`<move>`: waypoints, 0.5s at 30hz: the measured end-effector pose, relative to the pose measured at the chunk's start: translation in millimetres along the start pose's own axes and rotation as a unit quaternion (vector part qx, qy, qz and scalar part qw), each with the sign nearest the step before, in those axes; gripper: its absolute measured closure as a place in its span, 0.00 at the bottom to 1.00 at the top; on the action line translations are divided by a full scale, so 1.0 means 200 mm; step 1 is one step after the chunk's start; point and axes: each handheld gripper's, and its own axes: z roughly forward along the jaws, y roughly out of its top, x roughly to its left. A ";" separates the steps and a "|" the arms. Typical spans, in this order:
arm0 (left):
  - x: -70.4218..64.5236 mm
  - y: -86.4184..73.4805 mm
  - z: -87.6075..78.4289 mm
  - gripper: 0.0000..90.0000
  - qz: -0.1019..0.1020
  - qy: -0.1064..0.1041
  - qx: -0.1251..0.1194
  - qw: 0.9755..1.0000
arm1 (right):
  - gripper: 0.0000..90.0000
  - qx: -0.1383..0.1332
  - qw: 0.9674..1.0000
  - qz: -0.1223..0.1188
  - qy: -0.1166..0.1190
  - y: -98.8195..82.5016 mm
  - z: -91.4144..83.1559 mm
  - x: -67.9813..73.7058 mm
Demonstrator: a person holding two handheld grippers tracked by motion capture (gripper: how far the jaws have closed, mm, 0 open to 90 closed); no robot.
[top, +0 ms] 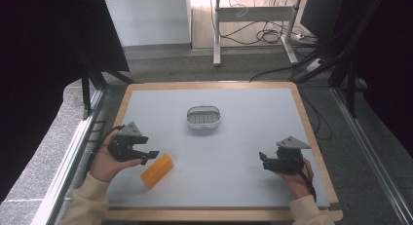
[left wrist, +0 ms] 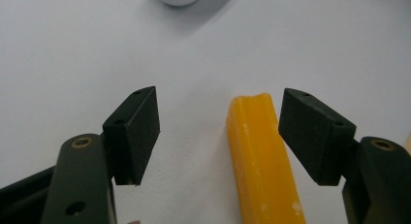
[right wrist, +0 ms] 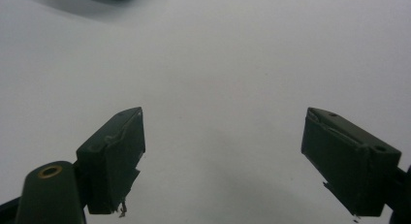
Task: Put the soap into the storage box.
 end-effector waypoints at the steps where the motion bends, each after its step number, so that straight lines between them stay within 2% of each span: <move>1: -0.01 0.00 0.01 0.34 -0.001 -0.002 0.002 1.000 | 0.18 0.001 1.000 0.000 -0.001 0.00 0.00 0.00; 3: -0.02 0.00 0.01 0.34 0.003 -0.006 0.009 1.000 | 0.18 0.002 1.000 -0.001 -0.001 0.00 0.00 0.00; 6: -0.04 0.00 0.04 0.33 -0.002 -0.011 0.019 1.000 | 0.18 0.003 1.000 0.000 -0.001 0.00 0.00 0.00; 15: -0.07 -0.01 0.08 0.29 -0.007 -0.002 0.040 0.999 | 0.18 0.006 1.000 0.000 -0.001 -0.01 0.01 0.00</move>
